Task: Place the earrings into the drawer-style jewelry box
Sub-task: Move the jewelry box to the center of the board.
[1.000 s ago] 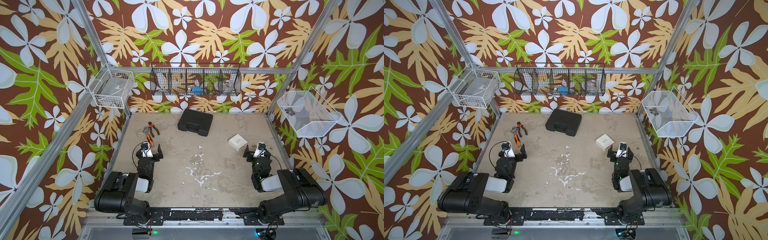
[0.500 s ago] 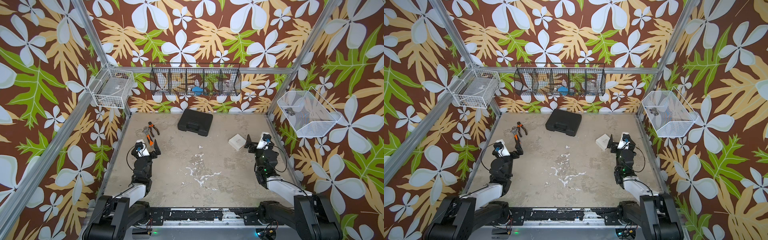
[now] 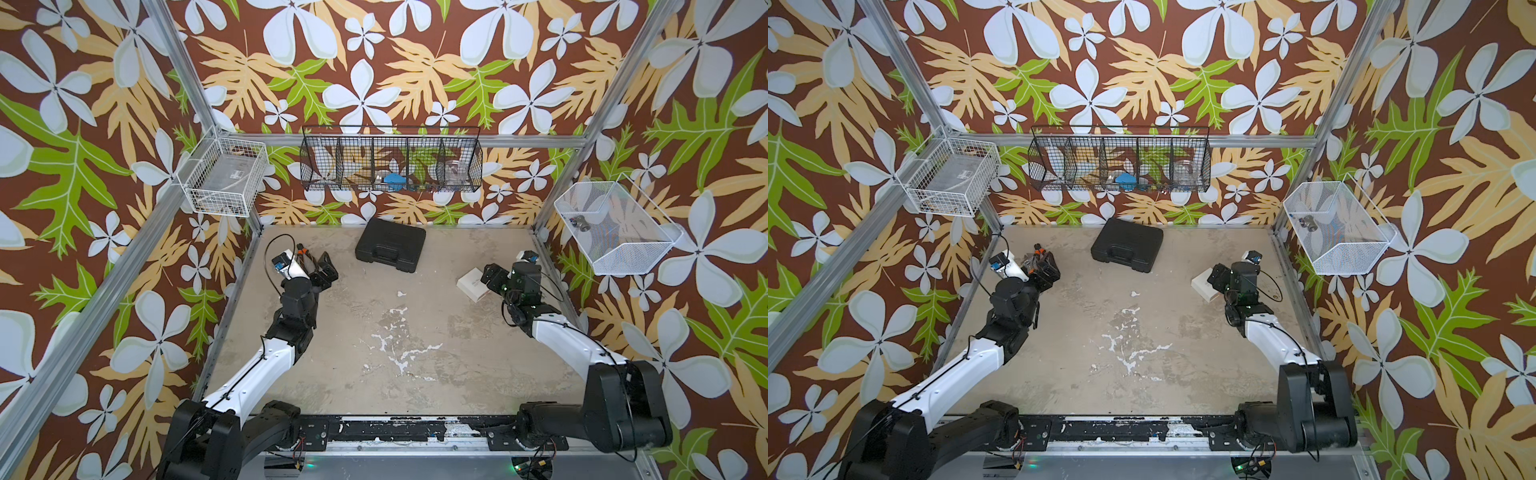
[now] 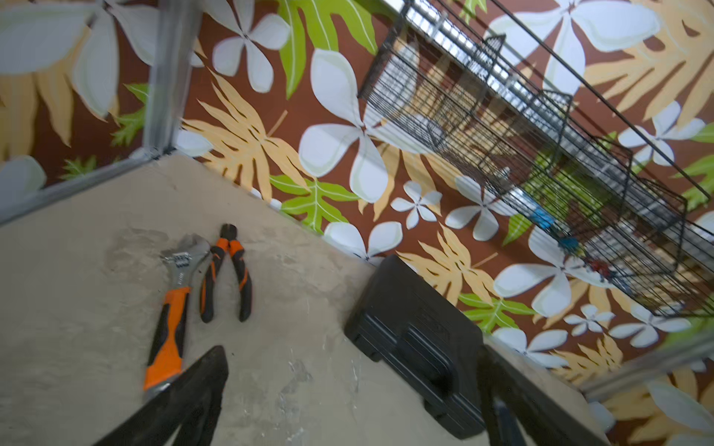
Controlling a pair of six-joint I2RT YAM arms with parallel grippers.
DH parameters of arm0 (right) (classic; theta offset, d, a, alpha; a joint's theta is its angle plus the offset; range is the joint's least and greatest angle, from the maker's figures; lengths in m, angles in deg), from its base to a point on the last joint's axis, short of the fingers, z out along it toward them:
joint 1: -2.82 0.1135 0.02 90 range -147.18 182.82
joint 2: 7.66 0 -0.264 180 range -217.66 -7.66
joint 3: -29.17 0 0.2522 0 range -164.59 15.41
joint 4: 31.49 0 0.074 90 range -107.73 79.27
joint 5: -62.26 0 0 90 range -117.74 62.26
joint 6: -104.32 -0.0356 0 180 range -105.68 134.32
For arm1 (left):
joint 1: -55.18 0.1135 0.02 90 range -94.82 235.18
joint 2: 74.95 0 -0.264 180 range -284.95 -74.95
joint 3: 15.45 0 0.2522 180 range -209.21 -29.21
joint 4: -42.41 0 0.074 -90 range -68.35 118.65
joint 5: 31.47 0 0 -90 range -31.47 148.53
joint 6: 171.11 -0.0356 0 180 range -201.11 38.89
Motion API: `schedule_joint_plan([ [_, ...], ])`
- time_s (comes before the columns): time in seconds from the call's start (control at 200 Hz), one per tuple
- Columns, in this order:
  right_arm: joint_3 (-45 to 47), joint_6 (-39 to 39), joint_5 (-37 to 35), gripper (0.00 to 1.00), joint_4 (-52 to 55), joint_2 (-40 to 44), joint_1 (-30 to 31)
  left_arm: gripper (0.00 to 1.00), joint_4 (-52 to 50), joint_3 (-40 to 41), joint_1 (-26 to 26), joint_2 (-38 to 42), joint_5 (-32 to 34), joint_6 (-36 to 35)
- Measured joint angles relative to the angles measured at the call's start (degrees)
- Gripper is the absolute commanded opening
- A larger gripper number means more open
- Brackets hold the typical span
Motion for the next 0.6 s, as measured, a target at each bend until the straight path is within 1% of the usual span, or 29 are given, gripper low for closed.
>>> schedule_joint_plan([
  [0.12, -4.2, -1.0, 1.1, 0.82, 4.1, -6.4, 0.0, 1.0, -1.8, -2.2, -1.8, -2.5, -4.5, 2.0],
  [0.275, -7.0, -2.0, 1.2, 0.8, 7.1, -12.4, 0.0, 1.0, -2.8, -3.7, -3.1, -4.7, -8.7, 2.1],
  [0.395, -8.8, -2.0, 1.4, 0.75, 8.7, -16.4, 0.0, 1.0, -3.0, -4.0, -3.4, -5.4, -10.4, 2.2],
  [0.485, -10.0, -1.5, 2.9, 0.68, 9.2, -19.0, 0.0, 1.0, -3.1, -4.1, -3.4, -5.9, -12.2, 1.9],
  [0.601, -12.0, 0.2, 4.6, 0.64, 9.0, -21.6, 0.4, 1.0, -4.0, -4.7, -3.4, -6.5, -14.9, 1.2],
])
